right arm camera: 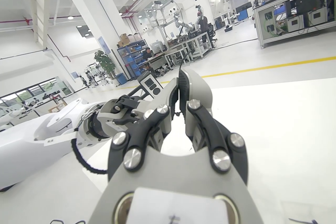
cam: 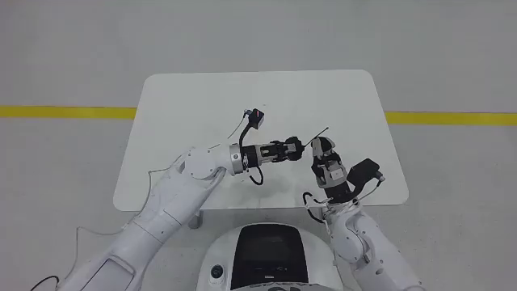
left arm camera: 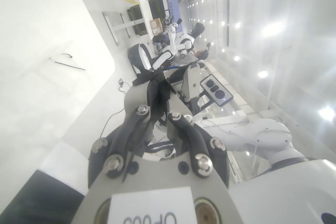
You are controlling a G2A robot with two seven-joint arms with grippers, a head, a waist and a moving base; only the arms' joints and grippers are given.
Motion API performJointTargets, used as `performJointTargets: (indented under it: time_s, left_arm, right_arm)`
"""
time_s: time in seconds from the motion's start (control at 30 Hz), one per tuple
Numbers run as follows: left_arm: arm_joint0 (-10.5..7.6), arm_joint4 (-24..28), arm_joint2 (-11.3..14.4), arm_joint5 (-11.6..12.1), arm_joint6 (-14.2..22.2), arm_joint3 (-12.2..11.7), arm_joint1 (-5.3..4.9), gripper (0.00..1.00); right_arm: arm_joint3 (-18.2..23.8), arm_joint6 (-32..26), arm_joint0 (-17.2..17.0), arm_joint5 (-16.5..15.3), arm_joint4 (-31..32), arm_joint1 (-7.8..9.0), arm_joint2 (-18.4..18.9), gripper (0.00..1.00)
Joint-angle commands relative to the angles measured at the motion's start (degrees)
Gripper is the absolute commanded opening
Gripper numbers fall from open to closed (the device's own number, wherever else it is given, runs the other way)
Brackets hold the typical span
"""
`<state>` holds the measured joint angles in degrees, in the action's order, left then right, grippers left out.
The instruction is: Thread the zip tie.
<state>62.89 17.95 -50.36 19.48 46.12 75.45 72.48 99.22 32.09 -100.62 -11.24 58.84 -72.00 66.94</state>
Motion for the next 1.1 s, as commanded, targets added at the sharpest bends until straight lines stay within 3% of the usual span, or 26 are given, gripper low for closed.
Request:
performJointTargets:
  time_s: [0.0, 0.43, 1.07]
  left_arm:
    - [0.0, 0.0, 0.0, 0.0, 0.0, 0.0, 0.0, 0.0]
    - [0.0, 0.0, 0.0, 0.0, 0.0, 0.0, 0.0, 0.0]
    - [0.0, 0.0, 0.0, 0.0, 0.0, 0.0, 0.0, 0.0]
  right_arm:
    - [-0.1, 0.0, 0.0, 0.0, 0.0, -0.04, 0.0, 0.0]
    - [0.9, 1.5, -0.7, -0.8, 0.2, -0.24, 0.5, 0.0]
    - [1.2, 1.0, -1.2, 0.6, 1.6, -0.58, 0.8, 0.0]
